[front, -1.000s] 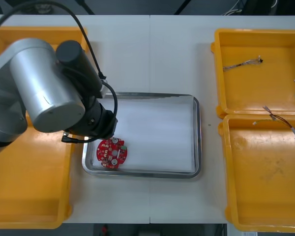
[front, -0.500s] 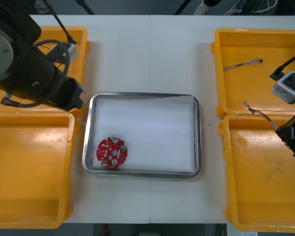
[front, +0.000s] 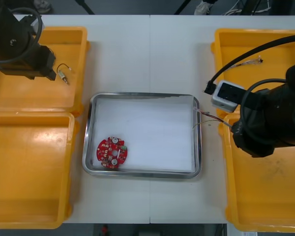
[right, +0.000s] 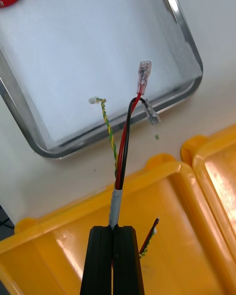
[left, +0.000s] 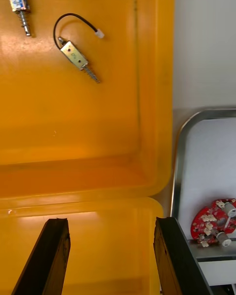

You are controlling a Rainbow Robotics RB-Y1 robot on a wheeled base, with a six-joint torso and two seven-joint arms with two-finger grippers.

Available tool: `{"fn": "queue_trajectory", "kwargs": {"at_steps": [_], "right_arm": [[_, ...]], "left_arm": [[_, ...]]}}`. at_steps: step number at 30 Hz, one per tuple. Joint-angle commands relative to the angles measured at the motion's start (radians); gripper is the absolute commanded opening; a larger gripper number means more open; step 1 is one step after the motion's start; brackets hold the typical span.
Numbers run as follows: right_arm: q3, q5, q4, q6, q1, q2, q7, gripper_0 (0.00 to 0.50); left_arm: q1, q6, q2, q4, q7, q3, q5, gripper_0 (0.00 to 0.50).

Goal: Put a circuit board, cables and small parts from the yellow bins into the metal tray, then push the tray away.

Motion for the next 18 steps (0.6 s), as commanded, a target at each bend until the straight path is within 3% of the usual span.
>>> {"fn": "queue_trajectory", "kwargs": {"at_steps": [1, 11, 18], "right_arm": [[0.127, 0.071, 0.041, 0.003, -0.121, 0.106, 0.1, 0.0], [0.333, 0.27, 0.145, -0.001, -0.181, 0.229, 0.303, 0.0], [0.469, 0.373, 0.245, -0.125, -0.187, 0.284, 0.335, 0.0]], "left_arm": [[-0.063, -0.041, 0.035, 0.088, -0.08, 0.022, -0.04, 0.5], [-0.109, -0.219, 0.003, 0.282, -0.174, 0.022, -0.105, 0.5], [-0.15, -0.349, -0.052, 0.411, -0.246, 0.022, -0.164, 0.5]]}}
